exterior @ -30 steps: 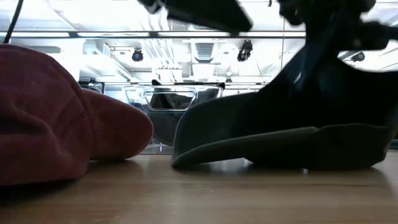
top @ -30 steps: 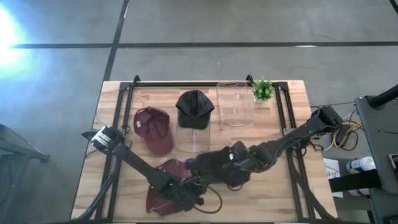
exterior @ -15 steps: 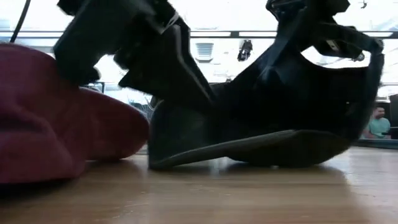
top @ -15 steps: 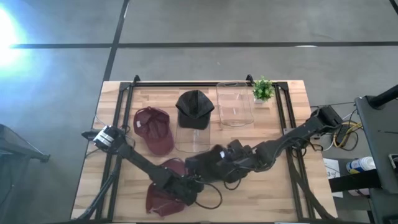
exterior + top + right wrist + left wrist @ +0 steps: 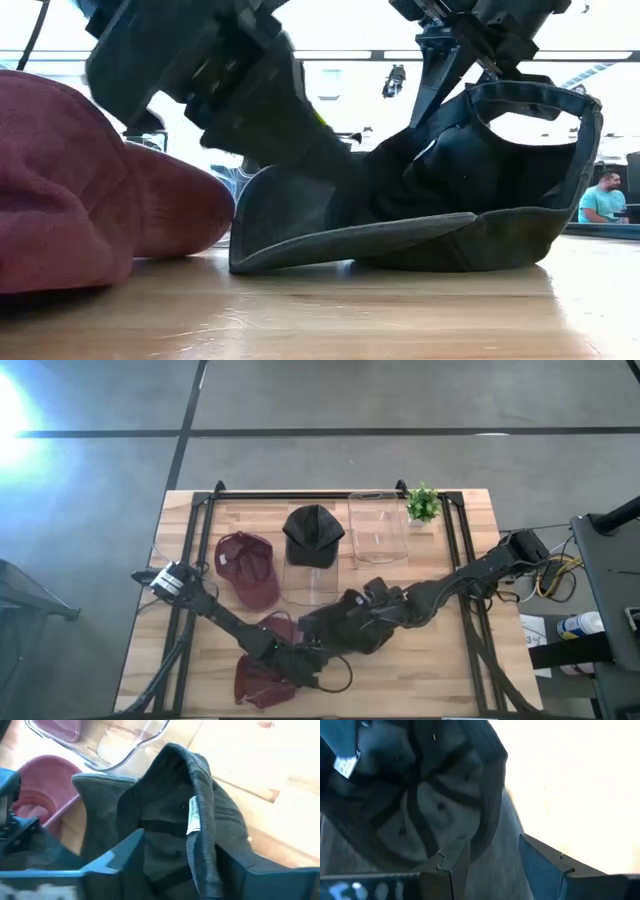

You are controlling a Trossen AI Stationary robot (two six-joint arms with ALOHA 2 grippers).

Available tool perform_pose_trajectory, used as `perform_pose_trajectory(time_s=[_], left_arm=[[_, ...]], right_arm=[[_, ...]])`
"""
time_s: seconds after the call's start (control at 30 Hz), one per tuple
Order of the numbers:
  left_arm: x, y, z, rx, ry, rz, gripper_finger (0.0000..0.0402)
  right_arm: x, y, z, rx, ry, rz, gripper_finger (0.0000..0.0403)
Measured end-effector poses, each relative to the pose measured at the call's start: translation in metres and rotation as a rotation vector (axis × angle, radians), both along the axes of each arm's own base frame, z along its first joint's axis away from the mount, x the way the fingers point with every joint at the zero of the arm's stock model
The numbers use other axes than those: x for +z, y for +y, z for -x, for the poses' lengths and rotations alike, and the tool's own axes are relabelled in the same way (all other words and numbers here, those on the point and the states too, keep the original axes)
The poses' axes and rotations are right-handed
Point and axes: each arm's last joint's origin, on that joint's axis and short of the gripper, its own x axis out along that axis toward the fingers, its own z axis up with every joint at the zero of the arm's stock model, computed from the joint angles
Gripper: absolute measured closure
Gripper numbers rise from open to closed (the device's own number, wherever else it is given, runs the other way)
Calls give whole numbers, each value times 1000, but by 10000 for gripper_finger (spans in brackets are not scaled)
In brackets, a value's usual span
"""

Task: Pick & Place hat
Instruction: Put the black cap into the left transparent bin

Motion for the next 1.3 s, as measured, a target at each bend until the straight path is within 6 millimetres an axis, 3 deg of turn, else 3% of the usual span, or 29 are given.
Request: perform_pose_trajectory(time_s=[0.23, 0.43, 0.7, 1.03, 1.17, 1.3], left_arm=[[4, 1, -4, 7, -34, 19, 235], [12, 5, 1, -18, 50, -81, 235], [32, 17, 19, -31, 162, -99, 235], [23, 25, 12, -67, 226, -40, 235], [23, 32, 8, -67, 237, -17, 235], [22, 40, 4, -73, 248, 15, 235]], right_arm=[[13, -7, 12, 53, 198, 153, 136], [20, -3, 27, 175, 359, 187, 102], [26, 19, 45, 259, 357, 184, 113], [38, 23, 92, 100, 339, 207, 138], [21, 13, 110, 7, 360, 122, 140], [-6, 13, 112, 31, 298, 17, 140]])
